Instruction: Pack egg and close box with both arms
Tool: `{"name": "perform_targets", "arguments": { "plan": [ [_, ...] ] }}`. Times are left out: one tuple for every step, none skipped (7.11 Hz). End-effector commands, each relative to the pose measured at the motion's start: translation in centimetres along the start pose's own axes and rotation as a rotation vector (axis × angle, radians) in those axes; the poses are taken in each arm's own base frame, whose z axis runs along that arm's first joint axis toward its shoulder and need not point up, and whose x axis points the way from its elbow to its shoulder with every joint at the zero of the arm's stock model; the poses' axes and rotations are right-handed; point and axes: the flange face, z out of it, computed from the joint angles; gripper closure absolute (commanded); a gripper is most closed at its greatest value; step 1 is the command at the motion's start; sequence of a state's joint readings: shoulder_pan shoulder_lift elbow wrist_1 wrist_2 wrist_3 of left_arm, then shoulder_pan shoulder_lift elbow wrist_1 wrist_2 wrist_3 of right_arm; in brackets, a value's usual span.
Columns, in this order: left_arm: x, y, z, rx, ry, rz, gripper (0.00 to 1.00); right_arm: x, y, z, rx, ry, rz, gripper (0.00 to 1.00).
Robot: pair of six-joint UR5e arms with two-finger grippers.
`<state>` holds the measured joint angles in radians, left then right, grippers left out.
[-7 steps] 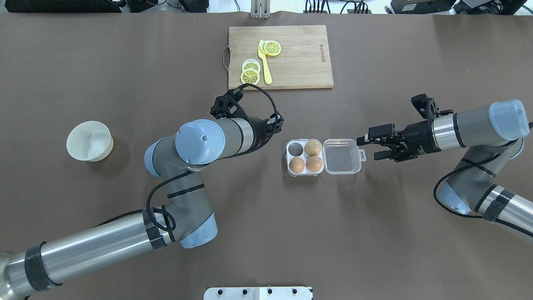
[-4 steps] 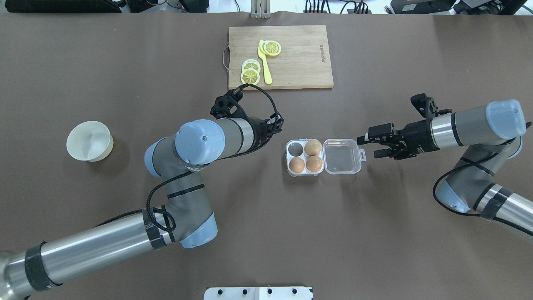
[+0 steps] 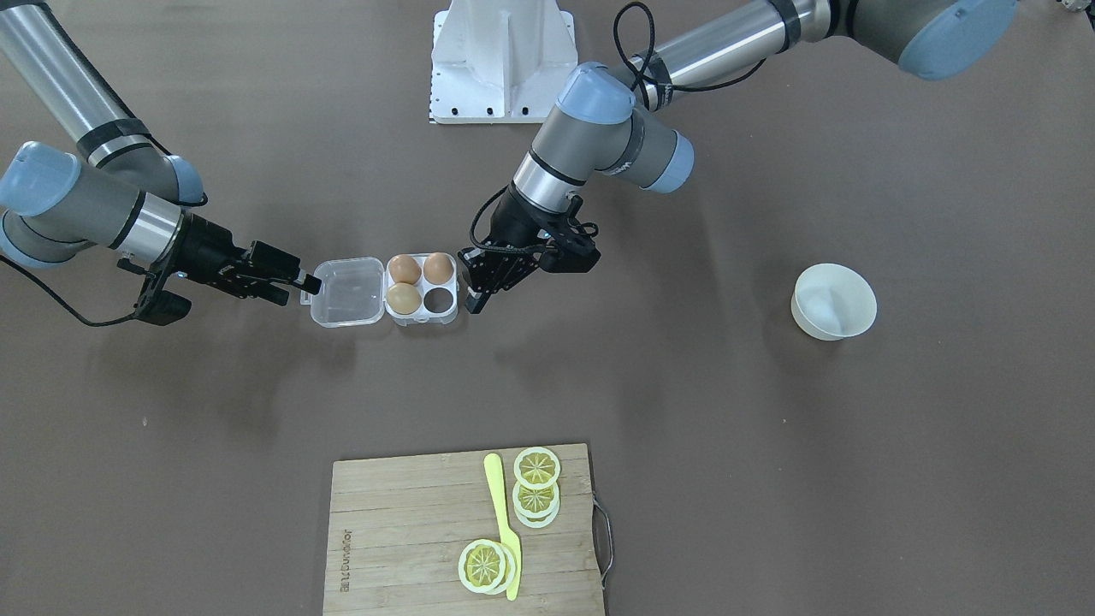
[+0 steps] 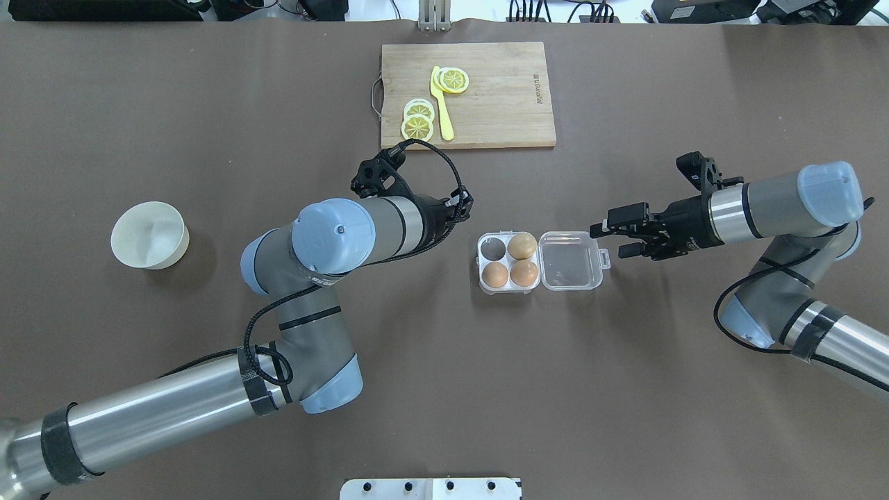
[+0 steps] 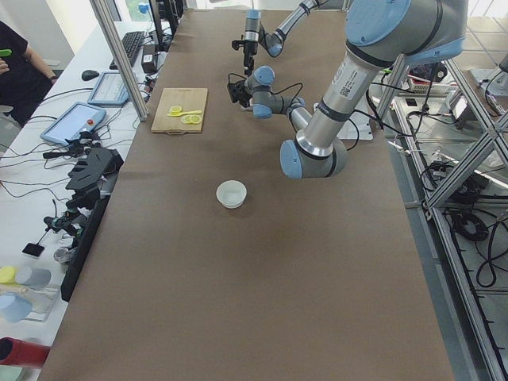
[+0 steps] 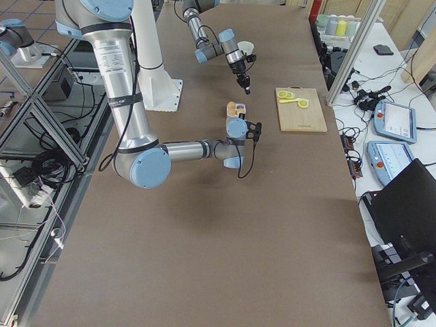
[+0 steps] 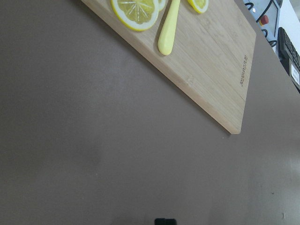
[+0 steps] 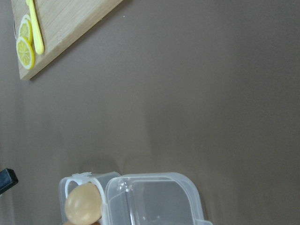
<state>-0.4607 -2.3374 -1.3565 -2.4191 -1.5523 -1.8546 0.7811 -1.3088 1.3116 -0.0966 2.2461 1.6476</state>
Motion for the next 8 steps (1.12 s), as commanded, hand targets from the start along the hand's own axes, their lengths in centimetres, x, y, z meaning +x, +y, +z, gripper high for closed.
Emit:
{"name": "perform_targets", "arguments": {
  "plan": [
    [0.0,0.1,-0.1,-0.015,-0.005,0.003,1.00,-0.1,0.0,0.3,-0.003,0.001,-0.003,0.07],
    [0.0,0.1,-0.1,-0.024,-0.007,0.003,1.00,0.4,-0.1,0.6,-0.004,0.010,-0.001,0.07],
    [0.0,0.1,-0.1,-0.024,-0.007,0.001,1.00,0.3,-0.2,0.8,-0.004,0.010,-0.001,0.07],
    [0.0,0.1,-0.1,-0.024,-0.007,0.000,1.00,0.3,-0.3,1.0,-0.004,0.011,0.000,0.09],
    [0.0,0.1,-0.1,-0.023,-0.007,-0.005,1.00,0.3,-0.4,1.2,-0.005,0.011,0.002,0.10],
    [-0.5,0.0,0.0,-0.022,-0.013,-0.005,1.00,0.3,-0.3,1.3,-0.007,0.013,0.005,0.15],
    [-0.5,0.0,0.0,-0.022,-0.013,-0.005,1.00,0.3,-0.3,1.3,-0.008,0.012,0.004,0.17],
    [-0.6,0.0,0.0,-0.022,-0.015,-0.005,1.00,0.3,-0.2,1.4,-0.010,0.012,0.004,0.22]
  ]
}}
